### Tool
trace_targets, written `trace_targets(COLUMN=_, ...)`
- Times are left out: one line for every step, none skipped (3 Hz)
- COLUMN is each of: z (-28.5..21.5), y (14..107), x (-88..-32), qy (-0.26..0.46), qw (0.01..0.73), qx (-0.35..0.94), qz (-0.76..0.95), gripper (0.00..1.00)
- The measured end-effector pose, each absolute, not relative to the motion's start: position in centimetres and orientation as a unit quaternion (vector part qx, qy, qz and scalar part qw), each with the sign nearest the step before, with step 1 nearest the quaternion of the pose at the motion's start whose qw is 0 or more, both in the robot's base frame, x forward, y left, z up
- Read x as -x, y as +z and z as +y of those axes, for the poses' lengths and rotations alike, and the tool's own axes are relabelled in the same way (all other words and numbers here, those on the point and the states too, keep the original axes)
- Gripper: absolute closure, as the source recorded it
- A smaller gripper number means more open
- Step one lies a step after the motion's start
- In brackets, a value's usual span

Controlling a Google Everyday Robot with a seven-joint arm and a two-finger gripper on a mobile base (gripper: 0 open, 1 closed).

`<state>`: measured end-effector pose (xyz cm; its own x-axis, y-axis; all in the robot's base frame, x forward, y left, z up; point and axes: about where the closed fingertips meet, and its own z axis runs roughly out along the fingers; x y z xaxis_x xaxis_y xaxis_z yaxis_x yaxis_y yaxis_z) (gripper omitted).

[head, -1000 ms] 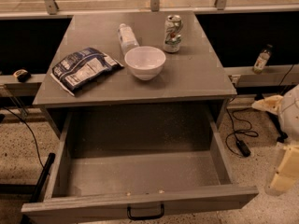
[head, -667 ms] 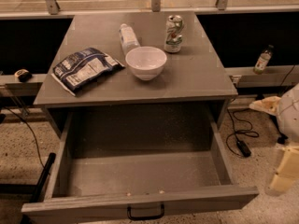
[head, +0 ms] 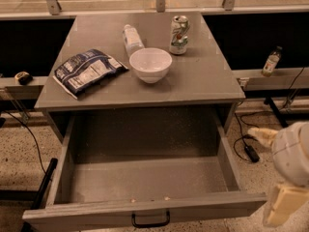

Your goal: Close top drawer

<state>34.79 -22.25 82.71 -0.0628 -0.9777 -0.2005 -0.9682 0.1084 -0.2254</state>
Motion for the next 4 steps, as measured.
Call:
trace_targets(z=-21.0, y=78.1, x=-33.0, qy=-0.036, qw=0.158, qx=0.698, qz=0.698, gripper=0.0)
trace_targets(z=-21.1, y=76.6, x=-32.8, qy=-0.039, qw=0.158, qx=0.699, qz=0.696, gripper=0.0)
trace_targets(z=-20.9, y=76.3, x=-32.7, qy=-0.023, qw=0.161, qx=0.704, qz=0.692, gripper=0.0)
trace_targets(z=-19.3, y=74.6, x=-32.1, qy=0.002, qw=0.162, qx=0.73, qz=0.663, gripper=0.18)
